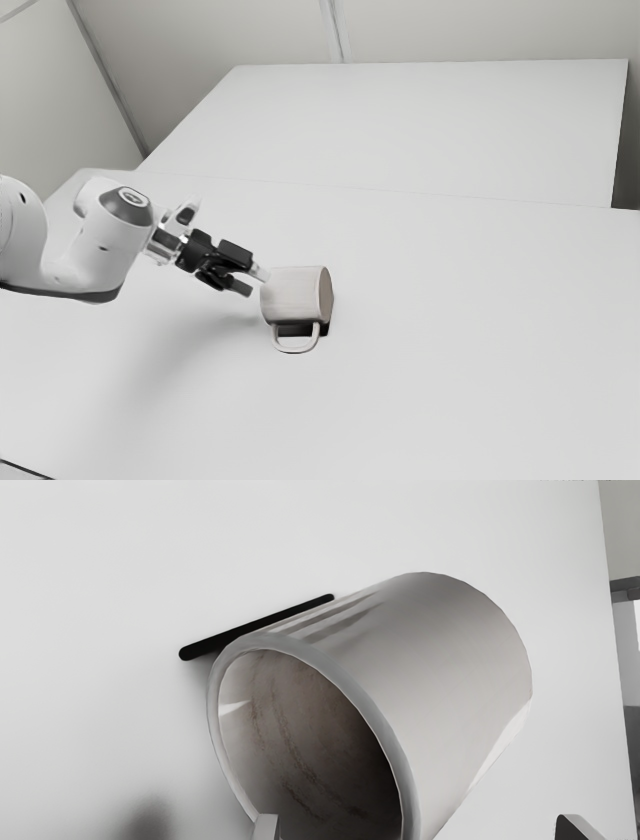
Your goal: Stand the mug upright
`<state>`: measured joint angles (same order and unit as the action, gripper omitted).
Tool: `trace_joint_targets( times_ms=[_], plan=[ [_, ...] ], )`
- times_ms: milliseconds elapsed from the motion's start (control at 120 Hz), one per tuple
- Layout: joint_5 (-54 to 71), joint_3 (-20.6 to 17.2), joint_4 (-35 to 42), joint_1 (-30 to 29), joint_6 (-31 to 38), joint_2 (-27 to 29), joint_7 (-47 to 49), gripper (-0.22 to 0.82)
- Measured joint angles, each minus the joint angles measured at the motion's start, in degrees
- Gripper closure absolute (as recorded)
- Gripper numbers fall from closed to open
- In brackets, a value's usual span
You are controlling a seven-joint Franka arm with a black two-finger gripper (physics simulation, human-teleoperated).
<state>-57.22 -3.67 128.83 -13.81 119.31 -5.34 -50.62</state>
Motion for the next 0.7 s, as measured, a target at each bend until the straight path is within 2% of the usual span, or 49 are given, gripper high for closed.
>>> trace_joint_targets(
  times_ms=[308,508,608,700],
  plan=[
    [-5.5,0.1,-1.9,0.0,-2.6,-3.5,-7.1,0.0],
    [-9.4,0.1,-2.1,-0.7,-7.0,-6.3,-10.0,0.0],
    [-11.7,0.1,-2.3,-1.4,-9.5,-7.6,-11.0,0.07],
    [-13.8,0.0,-2.5,-1.5,-11.4,-8.2,-11.8,0.18]
  ],
)
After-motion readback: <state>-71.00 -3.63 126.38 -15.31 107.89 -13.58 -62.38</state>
